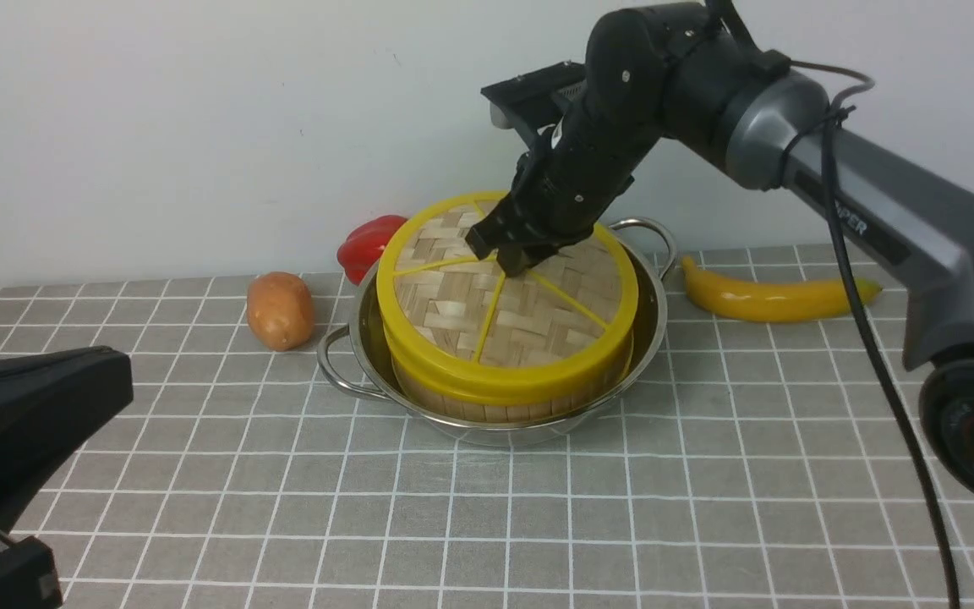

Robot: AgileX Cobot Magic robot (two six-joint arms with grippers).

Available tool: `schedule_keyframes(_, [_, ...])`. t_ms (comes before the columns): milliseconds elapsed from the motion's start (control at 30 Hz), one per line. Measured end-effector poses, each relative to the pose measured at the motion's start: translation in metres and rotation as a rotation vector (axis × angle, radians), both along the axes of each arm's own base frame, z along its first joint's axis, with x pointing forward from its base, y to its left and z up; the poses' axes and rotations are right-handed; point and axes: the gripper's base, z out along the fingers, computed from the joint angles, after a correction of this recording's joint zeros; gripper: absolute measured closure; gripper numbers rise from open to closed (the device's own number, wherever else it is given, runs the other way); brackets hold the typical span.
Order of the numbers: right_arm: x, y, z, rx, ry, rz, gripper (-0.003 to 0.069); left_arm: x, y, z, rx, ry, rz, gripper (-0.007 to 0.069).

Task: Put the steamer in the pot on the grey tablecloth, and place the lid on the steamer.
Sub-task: 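Place the bamboo steamer lid onto the steamer basket in the pot with the right gripper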

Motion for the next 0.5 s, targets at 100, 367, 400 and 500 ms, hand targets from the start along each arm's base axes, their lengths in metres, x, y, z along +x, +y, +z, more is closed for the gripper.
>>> schedule_keyframes(100, [0.0007, 0.0001, 0.0004, 0.002, -0.009, -0.002, 0.0517, 0.0, 0.0, 0.0, 0.001, 0.0, 0.0, 0.0647])
schedule_keyframes(367, [0.0009, 0.0002, 0.0005, 0.003, -0.011, -0.002, 0.0517, 0.0001, 0.0001, 0.0, 0.002, -0.001, 0.001, 0.0647])
schedule_keyframes(400, [0.001, 0.0002, 0.0005, 0.004, -0.012, -0.002, 0.0517, 0.0001, 0.0001, 0.0, 0.002, -0.001, 0.001, 0.0647])
schedule_keyframes(500, [0.0013, 0.0003, 0.0007, 0.006, -0.015, -0.003, 0.0517, 0.0001, 0.0002, 0.0, 0.003, -0.001, 0.001, 0.0647])
